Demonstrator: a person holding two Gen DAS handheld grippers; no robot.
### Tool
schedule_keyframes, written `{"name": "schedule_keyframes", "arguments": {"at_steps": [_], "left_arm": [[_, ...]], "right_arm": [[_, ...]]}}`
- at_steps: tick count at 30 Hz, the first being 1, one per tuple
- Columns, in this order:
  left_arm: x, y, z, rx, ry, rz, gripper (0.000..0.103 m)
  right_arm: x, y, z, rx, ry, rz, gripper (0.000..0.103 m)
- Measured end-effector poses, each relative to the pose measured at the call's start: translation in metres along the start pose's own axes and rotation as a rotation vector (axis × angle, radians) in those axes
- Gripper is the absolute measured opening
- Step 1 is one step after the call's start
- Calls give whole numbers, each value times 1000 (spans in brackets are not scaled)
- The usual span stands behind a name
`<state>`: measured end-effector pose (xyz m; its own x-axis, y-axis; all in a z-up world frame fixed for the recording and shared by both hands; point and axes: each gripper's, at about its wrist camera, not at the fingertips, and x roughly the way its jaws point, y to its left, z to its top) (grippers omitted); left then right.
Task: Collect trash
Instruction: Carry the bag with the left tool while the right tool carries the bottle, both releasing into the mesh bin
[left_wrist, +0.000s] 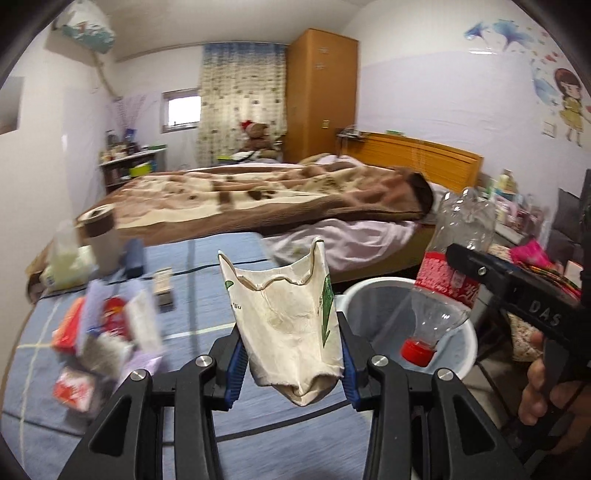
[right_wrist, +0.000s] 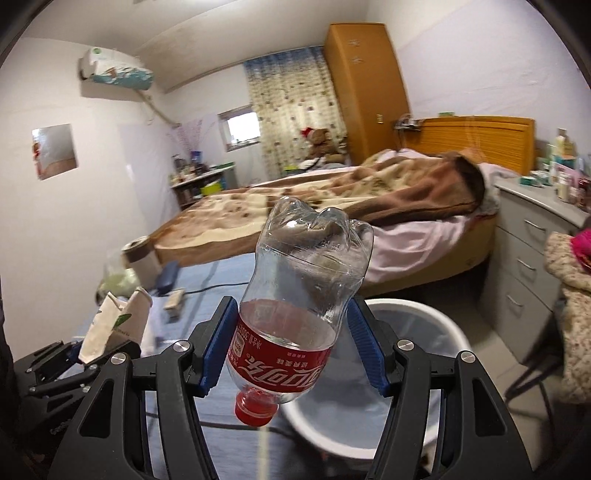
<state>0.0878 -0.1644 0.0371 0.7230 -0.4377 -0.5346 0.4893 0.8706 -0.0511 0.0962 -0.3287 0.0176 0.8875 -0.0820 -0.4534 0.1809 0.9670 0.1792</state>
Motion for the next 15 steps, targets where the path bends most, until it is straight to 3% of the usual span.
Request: {"name": "schedule_keyframes", "arguments": {"at_steps": [6, 15], "left_arm": [[32, -38, 8, 47, 24, -105, 43], [84, -77, 6, 85, 100, -174, 43]], "right_arm": [[9, -30, -6, 6, 20, -103, 63], [29, -56, -20, -22, 96, -192, 63]]}}
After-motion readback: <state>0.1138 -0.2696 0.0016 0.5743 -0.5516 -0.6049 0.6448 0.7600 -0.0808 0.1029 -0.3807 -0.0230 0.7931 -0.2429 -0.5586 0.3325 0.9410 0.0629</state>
